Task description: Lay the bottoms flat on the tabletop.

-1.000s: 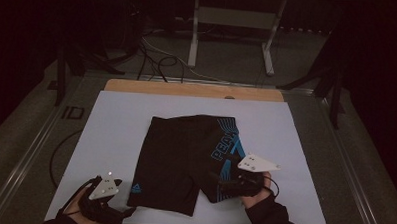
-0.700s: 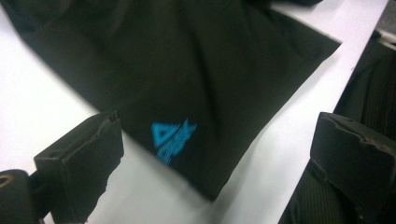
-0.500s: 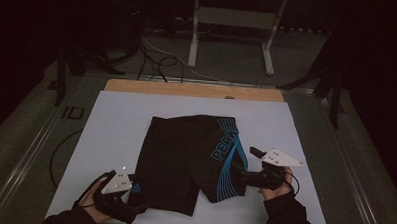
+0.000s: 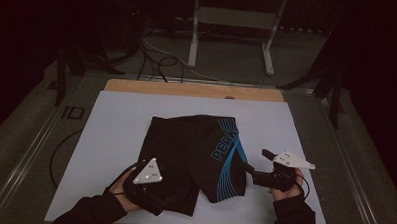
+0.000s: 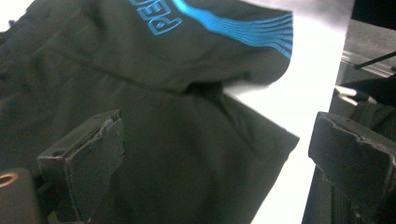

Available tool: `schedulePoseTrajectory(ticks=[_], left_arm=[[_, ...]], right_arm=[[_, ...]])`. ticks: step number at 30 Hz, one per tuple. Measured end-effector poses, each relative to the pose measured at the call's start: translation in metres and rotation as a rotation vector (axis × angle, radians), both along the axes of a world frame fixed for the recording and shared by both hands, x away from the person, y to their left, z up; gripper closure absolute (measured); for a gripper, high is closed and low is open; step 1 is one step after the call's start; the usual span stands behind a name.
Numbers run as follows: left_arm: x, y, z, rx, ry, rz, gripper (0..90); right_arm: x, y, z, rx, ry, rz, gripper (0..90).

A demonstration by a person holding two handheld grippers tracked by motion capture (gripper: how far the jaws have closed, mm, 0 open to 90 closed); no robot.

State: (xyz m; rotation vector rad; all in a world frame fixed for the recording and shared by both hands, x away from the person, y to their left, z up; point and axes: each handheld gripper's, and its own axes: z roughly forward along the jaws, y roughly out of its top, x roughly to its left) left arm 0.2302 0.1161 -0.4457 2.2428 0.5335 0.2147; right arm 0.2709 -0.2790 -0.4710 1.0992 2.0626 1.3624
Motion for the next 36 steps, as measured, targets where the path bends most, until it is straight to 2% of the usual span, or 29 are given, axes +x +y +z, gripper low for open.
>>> schedulePoseTrajectory(ticks=[5,8,11,15,16,17,21,23,27,32,36], left_arm=[[0.002,-0.018,0.000,0.004,-0.003,-0.041,4.7],[0.003,-0.028,-0.001,-0.003,-0.011,-0.043,4.2],[0.004,-0.039,-0.004,0.008,-0.005,-0.060,3.0],[0.005,-0.046,-0.006,0.016,0.005,-0.080,2.9],[0.005,-0.056,-0.008,0.017,0.017,-0.106,3.0],[0.006,-0.060,-0.009,0.030,0.019,-0.110,3.0],[0.007,-0.076,-0.013,0.016,0.043,-0.134,3.4],[0.007,-0.084,-0.016,0.020,0.037,-0.146,3.4],[0.006,-0.098,-0.021,0.018,0.051,-0.160,3.5],[0.002,-0.109,-0.029,0.042,0.027,-0.171,4.4],[-0.002,-0.115,-0.039,0.074,-0.009,-0.142,9.7]], right_arm=[[-0.001,-0.005,-0.003,-0.009,0.006,-0.010,13.8],[-0.001,-0.006,-0.003,-0.007,0.010,-0.017,13.8],[-0.002,-0.004,-0.004,-0.007,0.016,-0.012,13.8],[-0.002,-0.003,-0.005,-0.014,0.016,-0.004,13.7],[-0.002,-0.002,-0.004,-0.015,0.016,-0.005,13.7],[-0.003,-0.002,-0.004,-0.013,0.015,-0.004,13.7],[-0.004,-0.001,-0.004,-0.012,0.016,0.001,13.7],[-0.004,-0.001,-0.004,-0.014,0.016,0.003,13.7],[-0.004,-0.001,-0.005,-0.013,0.020,0.011,13.7],[-0.008,0.001,-0.003,-0.001,0.031,0.031,13.5],[-0.017,0.001,0.000,-0.007,0.043,0.046,13.0]])
